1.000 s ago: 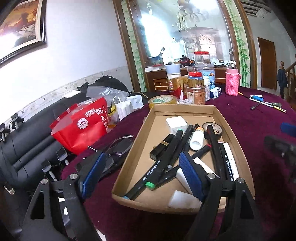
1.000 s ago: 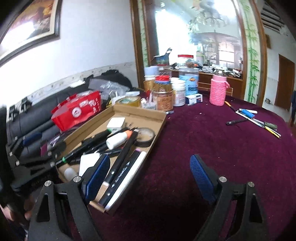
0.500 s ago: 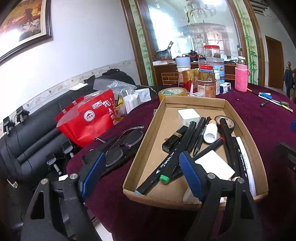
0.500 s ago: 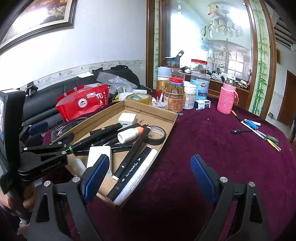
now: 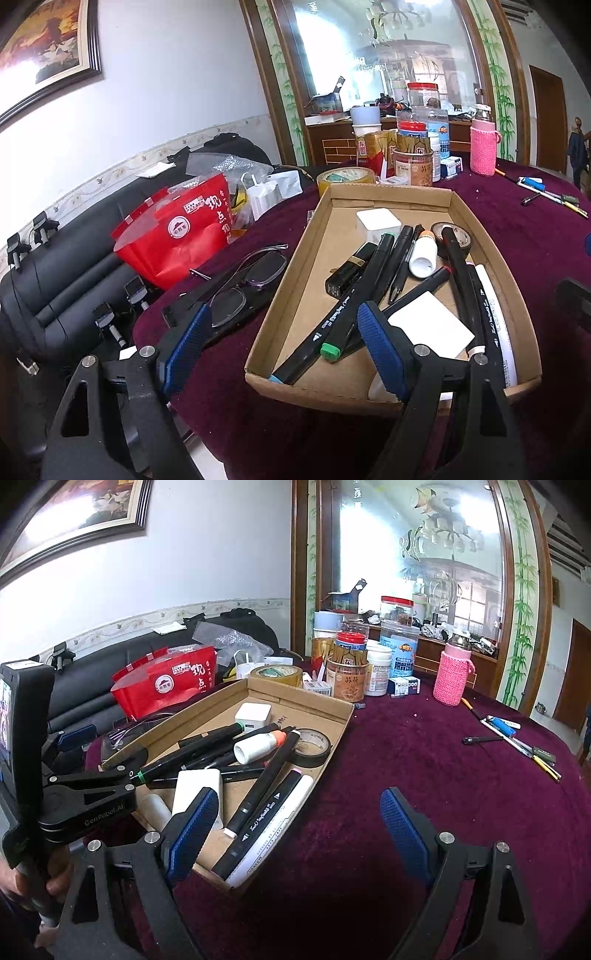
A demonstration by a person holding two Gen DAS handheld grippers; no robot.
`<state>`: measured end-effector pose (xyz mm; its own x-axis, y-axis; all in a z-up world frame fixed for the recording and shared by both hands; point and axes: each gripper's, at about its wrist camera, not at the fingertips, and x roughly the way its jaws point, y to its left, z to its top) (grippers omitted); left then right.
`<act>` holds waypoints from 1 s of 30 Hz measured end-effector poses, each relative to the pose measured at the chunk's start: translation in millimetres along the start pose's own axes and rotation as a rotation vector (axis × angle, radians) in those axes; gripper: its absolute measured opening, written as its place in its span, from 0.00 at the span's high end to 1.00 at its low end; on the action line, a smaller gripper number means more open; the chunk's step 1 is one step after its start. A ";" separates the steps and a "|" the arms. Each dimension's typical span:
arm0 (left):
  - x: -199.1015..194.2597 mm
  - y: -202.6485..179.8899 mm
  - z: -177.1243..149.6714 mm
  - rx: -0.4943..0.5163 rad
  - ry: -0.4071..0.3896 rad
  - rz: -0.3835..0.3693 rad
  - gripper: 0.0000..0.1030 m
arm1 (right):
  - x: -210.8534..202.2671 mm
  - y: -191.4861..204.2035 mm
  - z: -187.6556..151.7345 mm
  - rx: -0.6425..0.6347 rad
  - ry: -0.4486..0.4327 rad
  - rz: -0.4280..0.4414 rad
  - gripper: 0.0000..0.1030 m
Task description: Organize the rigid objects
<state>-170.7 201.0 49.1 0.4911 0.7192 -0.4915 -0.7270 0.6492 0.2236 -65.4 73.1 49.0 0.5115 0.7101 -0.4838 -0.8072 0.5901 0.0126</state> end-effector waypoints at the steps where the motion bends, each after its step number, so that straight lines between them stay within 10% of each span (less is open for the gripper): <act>1: 0.4 0.0 -0.1 0.002 0.003 -0.002 0.20 | -0.2 0.0 -0.2 -0.001 -0.001 0.001 0.16; 30: 2.7 -1.2 -2.1 0.051 0.053 -0.019 0.20 | 2.3 4.3 -0.3 -0.015 0.010 -0.005 0.16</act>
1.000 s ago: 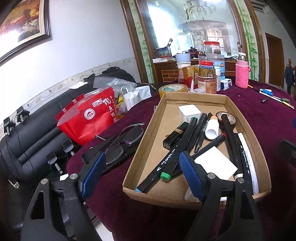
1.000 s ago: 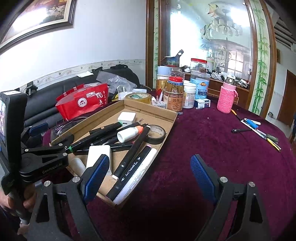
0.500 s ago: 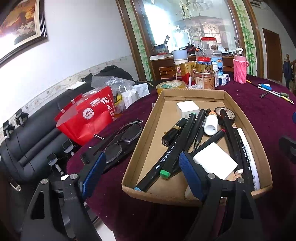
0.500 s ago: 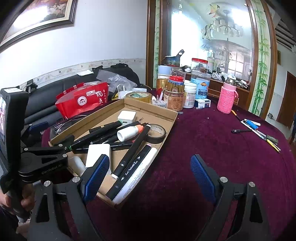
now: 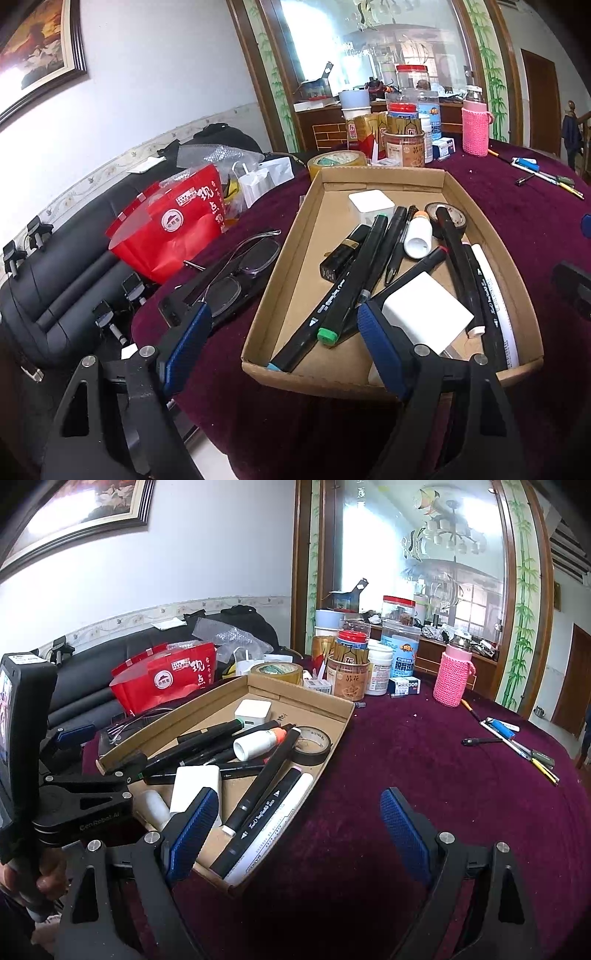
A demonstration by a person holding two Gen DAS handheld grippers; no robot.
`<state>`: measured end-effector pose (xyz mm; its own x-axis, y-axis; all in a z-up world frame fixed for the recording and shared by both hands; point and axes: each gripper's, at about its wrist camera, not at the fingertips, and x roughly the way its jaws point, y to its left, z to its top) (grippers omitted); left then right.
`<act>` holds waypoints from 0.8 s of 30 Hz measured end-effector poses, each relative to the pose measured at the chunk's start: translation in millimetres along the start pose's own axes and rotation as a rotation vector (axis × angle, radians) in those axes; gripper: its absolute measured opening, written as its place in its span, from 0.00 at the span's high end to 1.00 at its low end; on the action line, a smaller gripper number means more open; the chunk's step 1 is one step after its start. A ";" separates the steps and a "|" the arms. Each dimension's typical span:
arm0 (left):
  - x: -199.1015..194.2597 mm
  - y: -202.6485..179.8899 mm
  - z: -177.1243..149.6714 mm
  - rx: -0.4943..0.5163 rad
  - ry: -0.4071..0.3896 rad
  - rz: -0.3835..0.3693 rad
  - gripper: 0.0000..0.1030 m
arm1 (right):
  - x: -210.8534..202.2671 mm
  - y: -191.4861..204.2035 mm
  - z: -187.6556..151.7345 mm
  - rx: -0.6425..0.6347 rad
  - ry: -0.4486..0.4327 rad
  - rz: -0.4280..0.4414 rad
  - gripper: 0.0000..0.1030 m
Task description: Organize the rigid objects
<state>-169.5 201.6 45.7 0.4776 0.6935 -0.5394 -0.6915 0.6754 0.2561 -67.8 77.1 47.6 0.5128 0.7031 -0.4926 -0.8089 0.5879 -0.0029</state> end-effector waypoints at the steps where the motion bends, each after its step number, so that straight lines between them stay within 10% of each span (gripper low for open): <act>1: -0.2 0.0 -0.2 0.000 -0.001 -0.001 0.20 | 0.2 0.0 -0.1 0.000 0.001 0.000 0.16; 24: 1.4 1.9 -2.7 0.014 0.035 -0.015 0.20 | 1.4 -0.7 -0.6 -0.005 0.007 -0.001 0.16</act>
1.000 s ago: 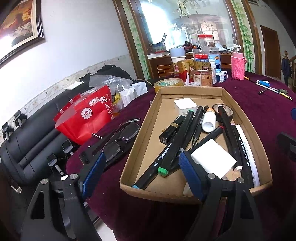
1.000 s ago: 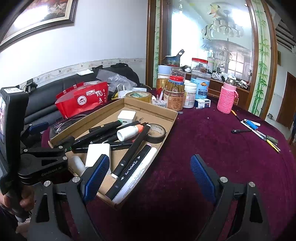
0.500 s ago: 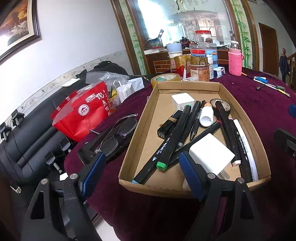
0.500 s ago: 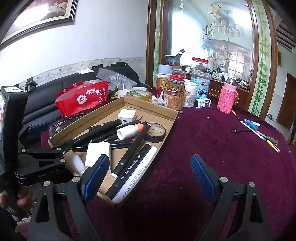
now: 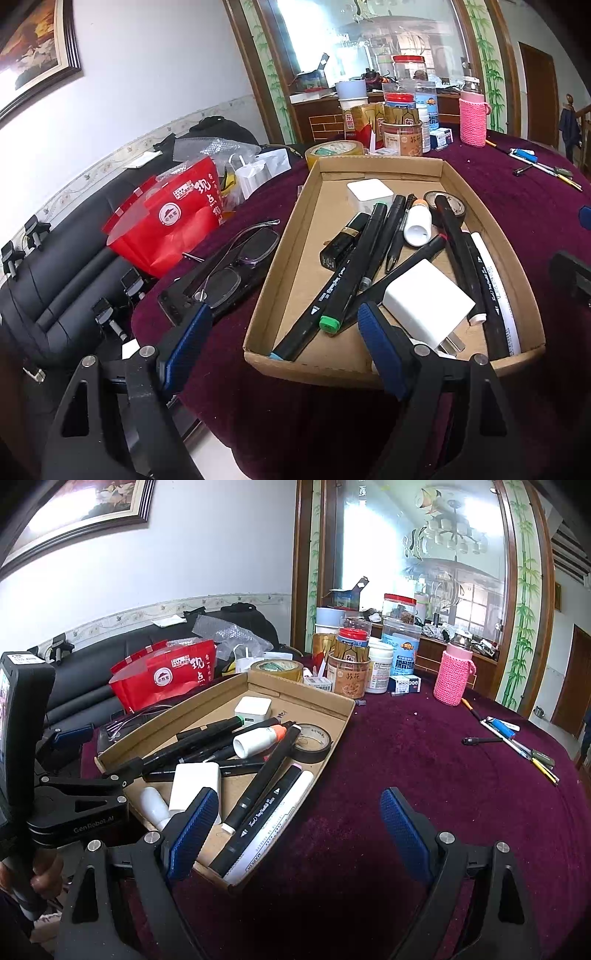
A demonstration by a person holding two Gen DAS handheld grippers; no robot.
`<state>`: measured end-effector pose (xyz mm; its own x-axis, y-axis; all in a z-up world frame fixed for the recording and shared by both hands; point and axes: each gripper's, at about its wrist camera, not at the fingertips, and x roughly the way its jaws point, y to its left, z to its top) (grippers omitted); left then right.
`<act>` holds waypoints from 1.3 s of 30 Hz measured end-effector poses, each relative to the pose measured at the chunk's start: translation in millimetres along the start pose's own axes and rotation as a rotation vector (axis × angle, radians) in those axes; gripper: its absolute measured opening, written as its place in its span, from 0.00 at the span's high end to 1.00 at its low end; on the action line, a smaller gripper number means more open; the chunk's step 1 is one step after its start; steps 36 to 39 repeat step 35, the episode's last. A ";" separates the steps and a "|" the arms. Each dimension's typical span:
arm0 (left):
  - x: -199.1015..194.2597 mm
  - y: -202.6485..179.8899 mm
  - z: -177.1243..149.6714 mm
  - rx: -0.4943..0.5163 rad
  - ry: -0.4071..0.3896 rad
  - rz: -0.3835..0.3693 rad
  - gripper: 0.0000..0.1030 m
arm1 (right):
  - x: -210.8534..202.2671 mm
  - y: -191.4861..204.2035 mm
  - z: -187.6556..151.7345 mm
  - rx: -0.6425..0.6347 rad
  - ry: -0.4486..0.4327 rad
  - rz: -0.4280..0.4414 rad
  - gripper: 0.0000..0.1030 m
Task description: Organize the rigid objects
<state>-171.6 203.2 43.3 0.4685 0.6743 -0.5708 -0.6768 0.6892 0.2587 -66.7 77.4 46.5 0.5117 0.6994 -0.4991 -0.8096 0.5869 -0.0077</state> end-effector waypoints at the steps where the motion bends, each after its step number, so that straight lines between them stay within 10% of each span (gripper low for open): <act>1: -0.1 -0.1 0.1 0.000 0.000 0.003 0.20 | 0.0 0.1 0.0 0.000 0.001 0.000 0.16; 39: 0.0 9.9 -2.1 -0.028 -0.008 -0.017 0.20 | 0.8 -6.9 -0.9 -0.003 0.000 -0.005 0.16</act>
